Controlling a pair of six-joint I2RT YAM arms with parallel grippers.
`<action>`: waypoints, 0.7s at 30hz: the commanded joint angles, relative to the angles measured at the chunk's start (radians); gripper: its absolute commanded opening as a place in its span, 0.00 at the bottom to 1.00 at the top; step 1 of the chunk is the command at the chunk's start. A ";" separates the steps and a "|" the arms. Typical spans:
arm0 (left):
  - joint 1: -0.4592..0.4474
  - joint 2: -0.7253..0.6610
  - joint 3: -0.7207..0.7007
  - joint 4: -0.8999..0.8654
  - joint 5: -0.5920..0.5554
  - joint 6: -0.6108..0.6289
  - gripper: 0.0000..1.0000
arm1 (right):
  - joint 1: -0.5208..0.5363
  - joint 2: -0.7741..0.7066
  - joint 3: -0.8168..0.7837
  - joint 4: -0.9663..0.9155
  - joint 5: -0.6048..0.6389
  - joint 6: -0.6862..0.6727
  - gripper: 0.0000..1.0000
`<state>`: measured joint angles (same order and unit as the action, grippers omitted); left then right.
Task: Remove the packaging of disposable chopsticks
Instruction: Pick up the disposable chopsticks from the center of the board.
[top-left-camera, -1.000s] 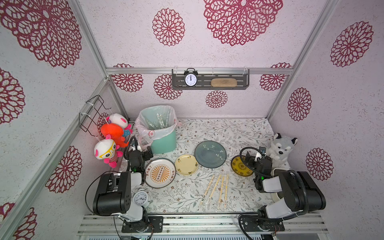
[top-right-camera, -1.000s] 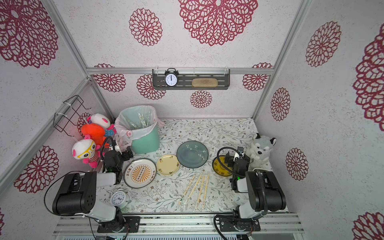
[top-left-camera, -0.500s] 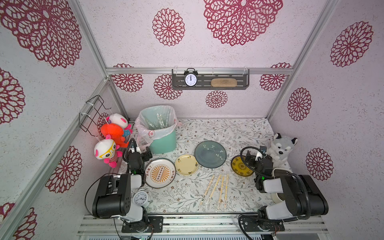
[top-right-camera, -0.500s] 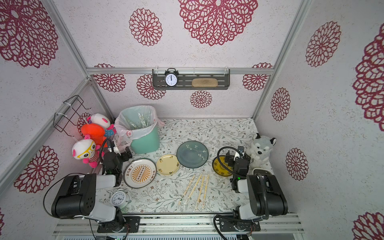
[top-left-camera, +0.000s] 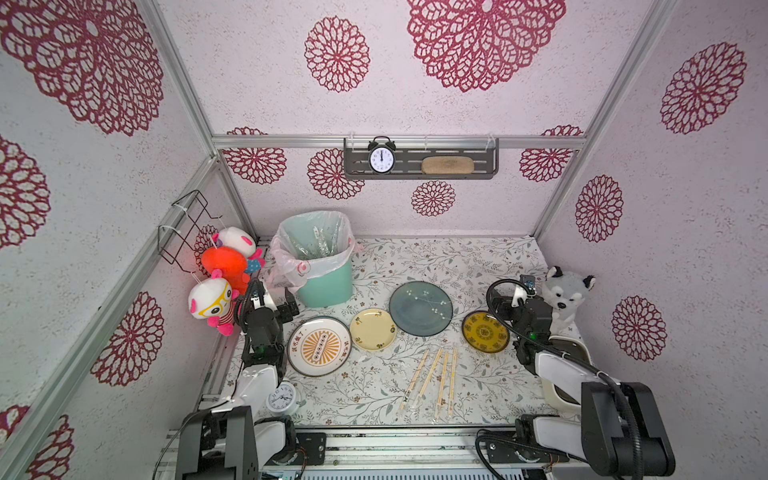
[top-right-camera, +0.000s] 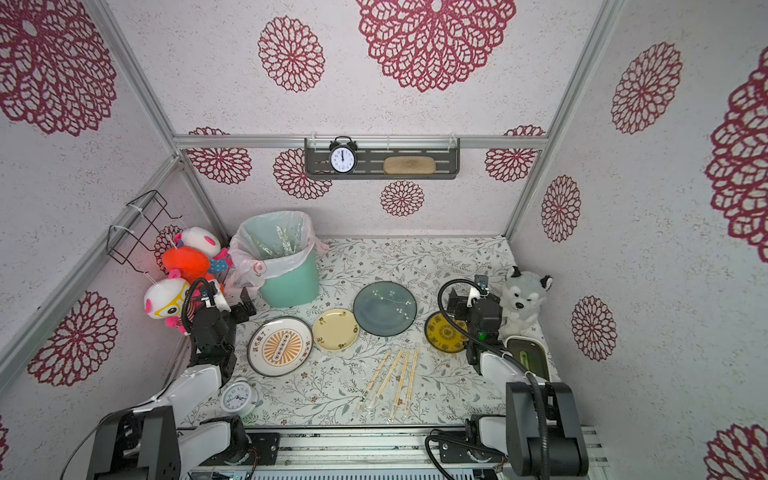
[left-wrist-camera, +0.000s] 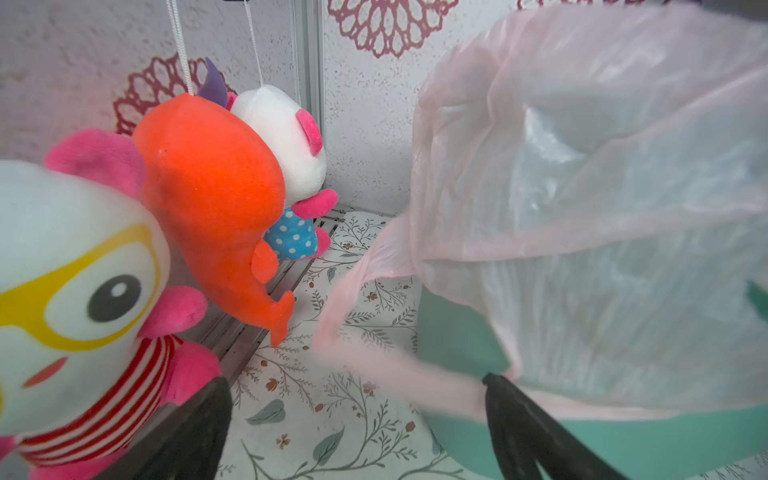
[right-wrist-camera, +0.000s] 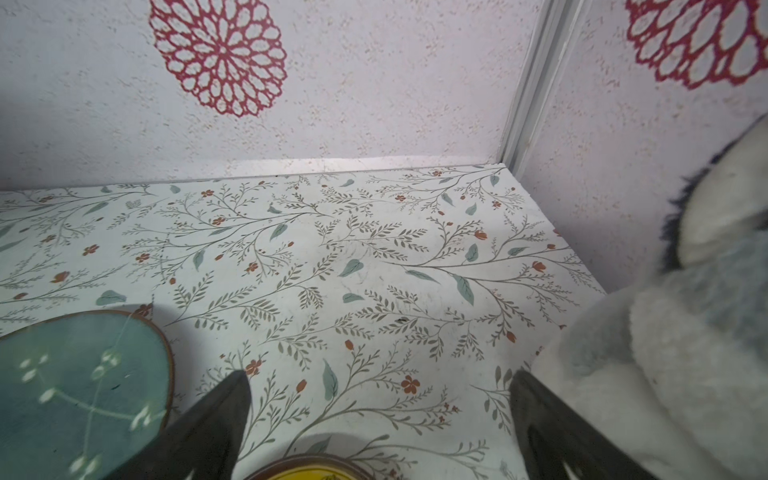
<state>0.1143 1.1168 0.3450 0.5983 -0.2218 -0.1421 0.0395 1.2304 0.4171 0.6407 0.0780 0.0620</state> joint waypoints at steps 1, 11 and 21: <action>0.006 -0.116 -0.002 -0.188 0.013 -0.013 0.98 | 0.006 -0.075 0.060 -0.115 -0.091 0.072 0.99; 0.005 -0.416 0.003 -0.382 0.078 -0.123 0.98 | -0.039 -0.185 0.168 -0.434 -0.140 0.432 0.99; 0.005 -0.643 -0.046 -0.307 0.499 -0.600 0.98 | -0.029 -0.264 0.137 -0.425 -0.578 0.550 0.99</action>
<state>0.1143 0.4938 0.3580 0.2047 0.0551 -0.5575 -0.0048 1.0332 0.5671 0.2077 -0.3424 0.5468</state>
